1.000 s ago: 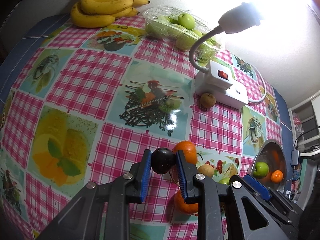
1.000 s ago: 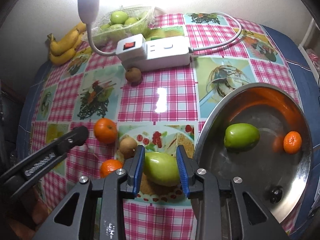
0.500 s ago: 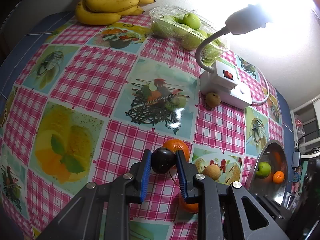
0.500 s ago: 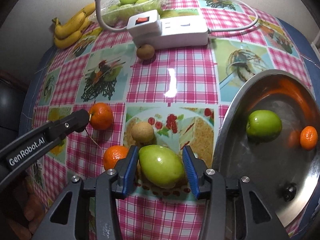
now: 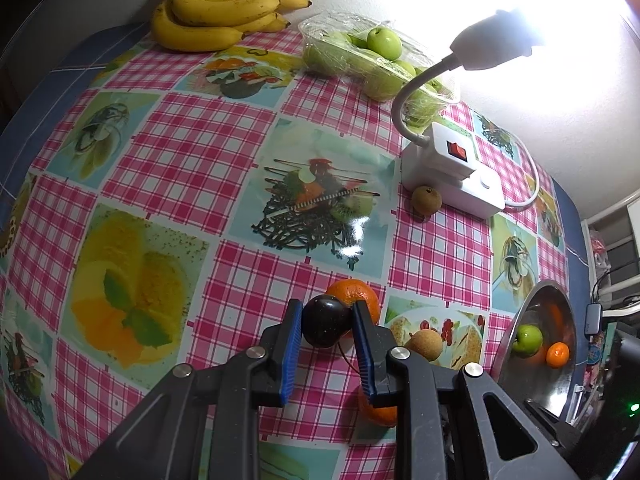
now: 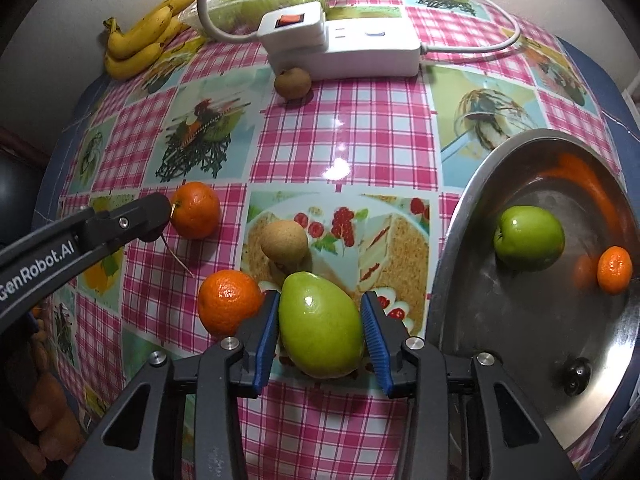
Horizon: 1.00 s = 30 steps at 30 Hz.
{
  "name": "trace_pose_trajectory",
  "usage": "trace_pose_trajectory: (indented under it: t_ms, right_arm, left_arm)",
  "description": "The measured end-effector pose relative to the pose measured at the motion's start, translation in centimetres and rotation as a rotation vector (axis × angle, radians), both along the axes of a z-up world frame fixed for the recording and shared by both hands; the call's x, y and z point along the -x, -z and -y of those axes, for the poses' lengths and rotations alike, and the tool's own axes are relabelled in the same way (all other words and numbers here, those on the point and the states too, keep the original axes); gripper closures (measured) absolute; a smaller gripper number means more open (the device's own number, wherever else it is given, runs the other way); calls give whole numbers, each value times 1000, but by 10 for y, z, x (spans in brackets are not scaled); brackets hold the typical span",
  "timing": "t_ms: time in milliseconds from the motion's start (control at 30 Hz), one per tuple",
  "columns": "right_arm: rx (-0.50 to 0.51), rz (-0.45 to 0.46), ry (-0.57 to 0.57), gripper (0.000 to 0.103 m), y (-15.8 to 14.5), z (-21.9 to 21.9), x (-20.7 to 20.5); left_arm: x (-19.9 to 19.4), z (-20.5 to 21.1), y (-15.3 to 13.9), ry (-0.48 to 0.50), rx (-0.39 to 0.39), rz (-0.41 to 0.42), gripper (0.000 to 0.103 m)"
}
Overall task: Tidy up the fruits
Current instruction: 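Lift the mango with the right tool while the left tool lifts the plum, then carry the mango over the steel bowl with the right tool while the left tool carries the plum there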
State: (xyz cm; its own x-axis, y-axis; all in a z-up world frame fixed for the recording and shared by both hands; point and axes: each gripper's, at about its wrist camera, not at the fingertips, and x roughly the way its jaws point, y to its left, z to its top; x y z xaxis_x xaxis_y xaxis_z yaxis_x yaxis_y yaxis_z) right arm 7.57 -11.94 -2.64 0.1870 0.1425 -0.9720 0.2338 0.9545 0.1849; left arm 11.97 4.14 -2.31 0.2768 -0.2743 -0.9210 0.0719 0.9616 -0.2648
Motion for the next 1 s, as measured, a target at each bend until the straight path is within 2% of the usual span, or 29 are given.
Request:
trace_pose_trajectory:
  t_ms: [400, 700, 1000]
  right_arm:
    - [-46, 126, 75, 61, -55, 20, 14]
    - [-15, 103, 186, 61, -56, 52, 31]
    - [28, 78, 344, 61, -52, 107, 58]
  left_arm:
    - [3, 0, -34, 1, 1, 81, 76]
    - [14, 20, -49, 50, 4, 126, 76]
    - [45, 84, -54, 202, 3, 145, 76]
